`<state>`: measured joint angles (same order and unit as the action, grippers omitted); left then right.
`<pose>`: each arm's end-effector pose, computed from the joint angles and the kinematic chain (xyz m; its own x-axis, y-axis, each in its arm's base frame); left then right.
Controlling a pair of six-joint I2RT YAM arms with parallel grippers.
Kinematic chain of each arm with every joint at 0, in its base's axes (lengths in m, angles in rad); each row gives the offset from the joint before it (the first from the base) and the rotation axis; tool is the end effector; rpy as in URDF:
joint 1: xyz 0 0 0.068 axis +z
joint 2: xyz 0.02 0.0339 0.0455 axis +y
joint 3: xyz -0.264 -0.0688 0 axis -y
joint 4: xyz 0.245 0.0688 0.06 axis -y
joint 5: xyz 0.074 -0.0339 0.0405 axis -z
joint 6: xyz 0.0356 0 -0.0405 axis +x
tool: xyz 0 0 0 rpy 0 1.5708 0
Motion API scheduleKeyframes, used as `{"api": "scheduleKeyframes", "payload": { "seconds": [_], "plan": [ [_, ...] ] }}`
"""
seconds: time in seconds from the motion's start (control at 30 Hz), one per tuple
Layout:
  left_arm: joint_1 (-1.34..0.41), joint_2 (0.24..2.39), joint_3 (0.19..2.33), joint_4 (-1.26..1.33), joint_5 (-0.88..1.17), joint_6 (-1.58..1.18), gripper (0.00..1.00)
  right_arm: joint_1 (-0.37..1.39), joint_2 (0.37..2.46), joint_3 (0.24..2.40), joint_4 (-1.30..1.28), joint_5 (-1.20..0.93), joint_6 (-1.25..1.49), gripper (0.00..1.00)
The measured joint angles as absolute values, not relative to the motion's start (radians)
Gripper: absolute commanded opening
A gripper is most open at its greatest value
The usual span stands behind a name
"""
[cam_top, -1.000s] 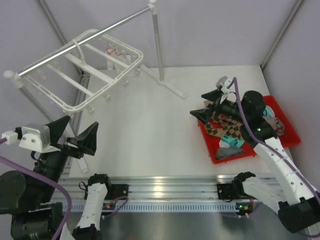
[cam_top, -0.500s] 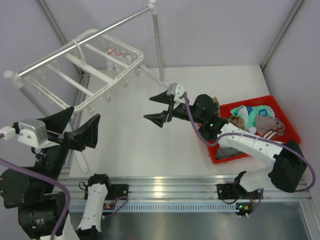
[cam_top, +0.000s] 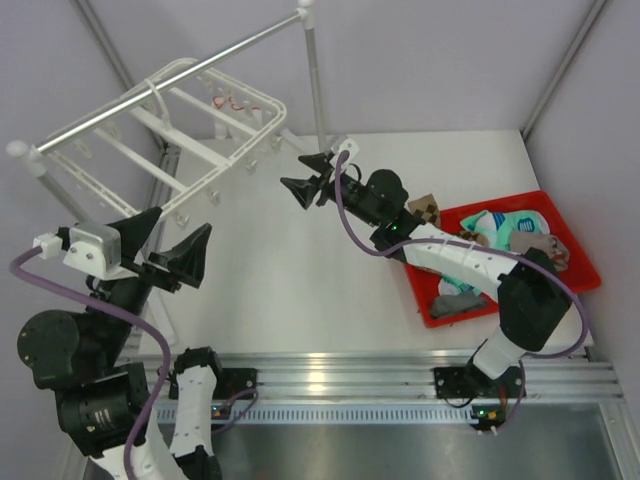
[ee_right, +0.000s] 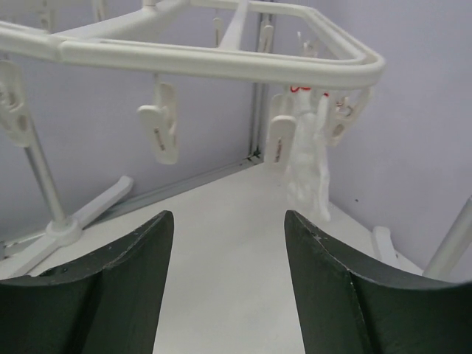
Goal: Clip the socks to the hanger
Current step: Rotate the hanger at the clothesline.
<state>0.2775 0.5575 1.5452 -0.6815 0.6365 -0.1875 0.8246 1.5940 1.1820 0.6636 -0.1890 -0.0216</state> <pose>-0.0147 -0.0262 0.5217 0.2243 -0.0920 -0.9702 0.3731 0.9278 -0.0017 0.2532 0.2837 0.3614 0.1872 0.1712 -0.9673 -0.8409 0.5370 -0.0677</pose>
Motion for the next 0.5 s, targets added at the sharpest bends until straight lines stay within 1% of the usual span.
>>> {"api": "scheduleKeyframes", "payload": {
  "seconds": [0.3, 0.5],
  "plan": [
    [0.397, 0.643, 1.465, -0.542, 0.798, -0.235, 0.85, 0.784, 1.769, 1.327, 0.751, -0.244, -0.025, 0.62],
    [0.426, 0.658, 1.449, -0.479, 0.849, -0.264, 0.86, 0.782, 1.875, 1.418, 0.786, -0.277, -0.036, 0.61]
  ]
}}
